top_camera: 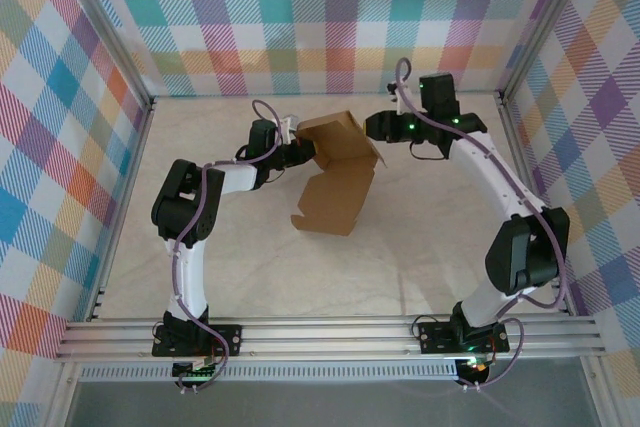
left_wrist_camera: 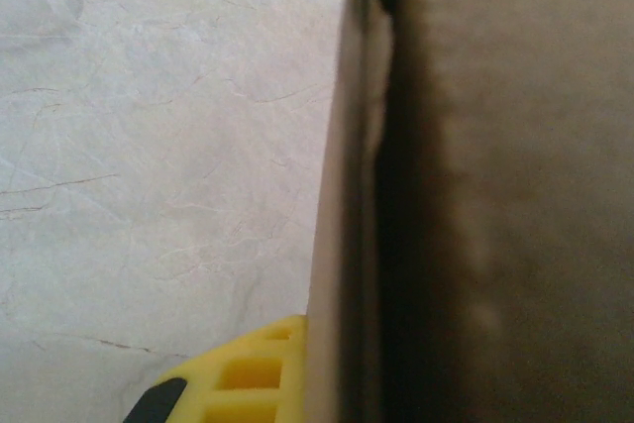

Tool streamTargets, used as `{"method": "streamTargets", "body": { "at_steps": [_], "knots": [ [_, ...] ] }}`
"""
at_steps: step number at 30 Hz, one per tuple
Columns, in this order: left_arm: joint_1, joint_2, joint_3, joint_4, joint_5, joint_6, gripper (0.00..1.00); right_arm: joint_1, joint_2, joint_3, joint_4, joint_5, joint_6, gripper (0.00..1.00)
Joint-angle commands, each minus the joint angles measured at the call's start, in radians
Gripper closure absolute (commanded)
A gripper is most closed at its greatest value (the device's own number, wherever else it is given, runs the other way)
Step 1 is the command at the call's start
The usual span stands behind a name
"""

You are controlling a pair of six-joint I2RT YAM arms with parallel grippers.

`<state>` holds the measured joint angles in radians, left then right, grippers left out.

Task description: Fold the paper box

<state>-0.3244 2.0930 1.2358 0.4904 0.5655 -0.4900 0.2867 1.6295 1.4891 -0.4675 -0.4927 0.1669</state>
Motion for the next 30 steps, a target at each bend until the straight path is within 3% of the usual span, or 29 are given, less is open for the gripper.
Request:
{"method": "streamTargets", "body": {
  "at_steps": [1,13,21,30],
  "knots": [
    [0.001,-0.027,0.028,-0.008,0.008,-0.016,1.0,0.033,0.034,0.024,-0.034,0.039,-0.073,0.63],
    [-0.001,-0.026,0.045,-0.052,0.008,-0.022,1.0,0.097,0.036,-0.027,0.043,0.191,-0.147,0.64],
    [-0.001,-0.035,0.07,-0.179,-0.037,-0.013,1.0,0.107,0.021,-0.106,0.1,0.262,-0.201,0.86],
    [-0.001,-0.036,0.081,-0.203,-0.035,-0.012,1.0,0.107,0.036,-0.156,0.136,0.124,-0.214,0.72]
  ]
}}
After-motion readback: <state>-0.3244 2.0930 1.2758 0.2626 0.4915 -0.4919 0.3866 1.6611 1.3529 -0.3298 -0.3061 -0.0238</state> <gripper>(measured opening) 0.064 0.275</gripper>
